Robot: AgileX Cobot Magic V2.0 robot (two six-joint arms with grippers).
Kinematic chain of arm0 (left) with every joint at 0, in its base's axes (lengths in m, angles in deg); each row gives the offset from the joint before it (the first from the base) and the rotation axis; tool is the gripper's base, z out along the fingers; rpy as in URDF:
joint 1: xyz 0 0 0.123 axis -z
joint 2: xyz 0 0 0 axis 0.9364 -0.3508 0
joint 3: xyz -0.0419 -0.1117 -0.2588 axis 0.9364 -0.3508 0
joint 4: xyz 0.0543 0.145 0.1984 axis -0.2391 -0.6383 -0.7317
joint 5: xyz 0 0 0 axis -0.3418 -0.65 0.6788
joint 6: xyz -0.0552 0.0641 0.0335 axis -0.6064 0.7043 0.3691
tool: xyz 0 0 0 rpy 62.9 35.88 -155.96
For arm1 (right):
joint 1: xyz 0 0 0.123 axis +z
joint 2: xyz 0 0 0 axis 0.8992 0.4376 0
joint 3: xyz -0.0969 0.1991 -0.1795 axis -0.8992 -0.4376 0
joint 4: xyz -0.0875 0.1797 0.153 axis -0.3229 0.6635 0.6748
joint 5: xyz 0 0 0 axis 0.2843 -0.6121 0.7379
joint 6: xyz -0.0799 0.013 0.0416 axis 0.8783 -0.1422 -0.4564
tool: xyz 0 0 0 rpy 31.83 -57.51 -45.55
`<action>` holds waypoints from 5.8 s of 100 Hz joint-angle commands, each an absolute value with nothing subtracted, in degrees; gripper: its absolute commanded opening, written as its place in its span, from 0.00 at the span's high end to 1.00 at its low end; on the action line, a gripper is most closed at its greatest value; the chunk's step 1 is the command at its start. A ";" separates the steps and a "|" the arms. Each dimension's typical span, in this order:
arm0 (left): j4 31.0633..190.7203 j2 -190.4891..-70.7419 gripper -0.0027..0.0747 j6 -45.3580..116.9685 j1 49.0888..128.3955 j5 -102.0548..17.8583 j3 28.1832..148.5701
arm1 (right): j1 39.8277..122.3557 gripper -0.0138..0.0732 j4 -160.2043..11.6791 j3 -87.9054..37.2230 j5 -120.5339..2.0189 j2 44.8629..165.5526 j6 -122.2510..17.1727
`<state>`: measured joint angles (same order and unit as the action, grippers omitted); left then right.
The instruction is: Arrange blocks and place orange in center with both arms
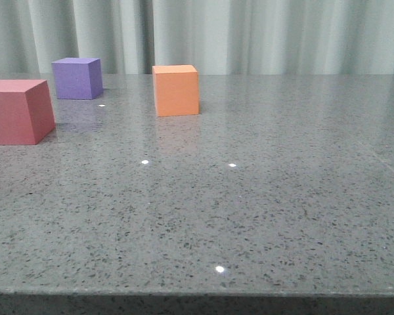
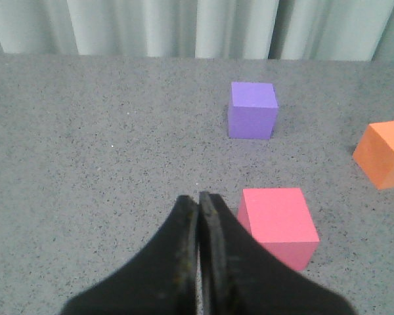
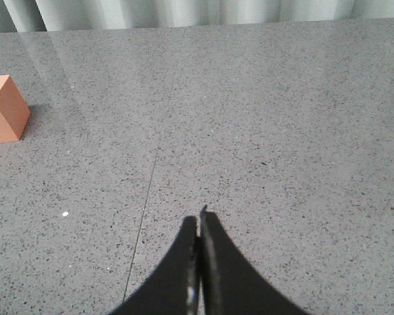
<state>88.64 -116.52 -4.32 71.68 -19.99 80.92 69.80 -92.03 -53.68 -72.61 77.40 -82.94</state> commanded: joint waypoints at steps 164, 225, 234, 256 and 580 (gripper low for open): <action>98.29 -140.62 0.23 -6.09 80.90 -22.70 100.81 | 69.53 0.92 -92.55 -52.11 -68.22 77.55 -82.69; 67.12 -174.41 0.23 -33.59 104.85 -16.70 134.36 | 69.53 0.92 -92.55 -52.11 -68.22 77.55 -82.69; 66.62 -177.86 0.23 -33.70 105.99 -14.48 138.25 | 69.53 0.92 -92.55 -52.11 -68.22 77.55 -82.69; 63.24 -181.72 0.23 -41.25 106.59 -12.52 140.76 | 69.53 0.92 -92.55 -52.11 -68.22 77.55 -82.69; 77.94 -169.54 0.47 -15.29 87.32 -23.55 116.50 | 69.53 0.92 -92.55 -52.11 -68.22 77.55 -82.74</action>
<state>77.78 -170.54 -15.35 87.44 -19.90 115.14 69.80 -92.03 -53.68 -72.59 77.40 -82.94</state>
